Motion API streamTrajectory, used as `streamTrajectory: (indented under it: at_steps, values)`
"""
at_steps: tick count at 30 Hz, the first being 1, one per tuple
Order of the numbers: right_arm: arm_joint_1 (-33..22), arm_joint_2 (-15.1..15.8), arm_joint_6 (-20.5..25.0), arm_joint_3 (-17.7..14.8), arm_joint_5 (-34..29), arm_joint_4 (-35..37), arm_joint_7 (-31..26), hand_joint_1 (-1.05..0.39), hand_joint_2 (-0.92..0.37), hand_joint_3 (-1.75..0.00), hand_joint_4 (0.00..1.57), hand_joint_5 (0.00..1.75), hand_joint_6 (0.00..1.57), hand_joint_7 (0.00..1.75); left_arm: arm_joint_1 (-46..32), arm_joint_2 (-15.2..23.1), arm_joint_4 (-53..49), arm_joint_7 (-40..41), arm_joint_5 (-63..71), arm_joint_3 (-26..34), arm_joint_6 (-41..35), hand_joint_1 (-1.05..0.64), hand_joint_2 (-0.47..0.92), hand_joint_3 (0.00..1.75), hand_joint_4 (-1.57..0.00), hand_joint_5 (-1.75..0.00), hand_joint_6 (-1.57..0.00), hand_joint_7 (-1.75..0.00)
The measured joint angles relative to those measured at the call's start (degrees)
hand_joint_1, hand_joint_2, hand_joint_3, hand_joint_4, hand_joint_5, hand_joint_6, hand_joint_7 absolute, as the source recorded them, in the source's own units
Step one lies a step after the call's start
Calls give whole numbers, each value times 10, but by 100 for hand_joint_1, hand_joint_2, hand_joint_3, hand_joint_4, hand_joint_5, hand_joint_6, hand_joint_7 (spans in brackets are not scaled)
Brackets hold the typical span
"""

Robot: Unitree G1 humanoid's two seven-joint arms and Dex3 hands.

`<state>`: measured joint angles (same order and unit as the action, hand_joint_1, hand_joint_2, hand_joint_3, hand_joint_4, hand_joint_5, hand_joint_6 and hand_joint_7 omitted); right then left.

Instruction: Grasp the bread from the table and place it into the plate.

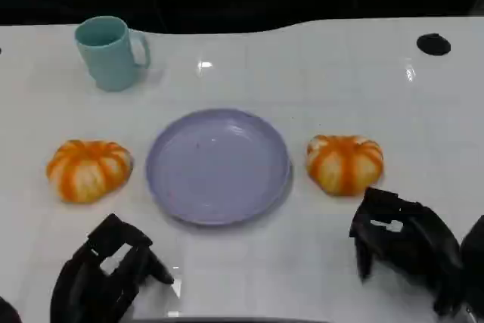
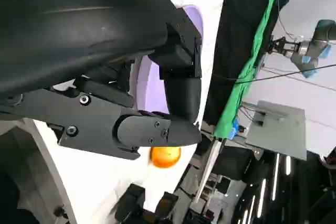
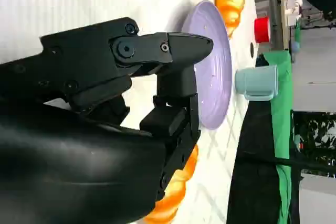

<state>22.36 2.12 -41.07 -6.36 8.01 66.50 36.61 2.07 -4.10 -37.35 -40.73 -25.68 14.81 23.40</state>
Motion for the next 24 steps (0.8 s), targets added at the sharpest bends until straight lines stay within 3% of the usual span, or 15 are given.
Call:
streamTrajectory:
  at_steps: [24]
  values:
    - [0, 1, 0, 0, -5, -2, 26, -47, -92, -24, 88, 175, 70, 175, 0, -1, 3, 0, 0, 0, -4, -53, 92, 25, -59, -175, -50, -150]
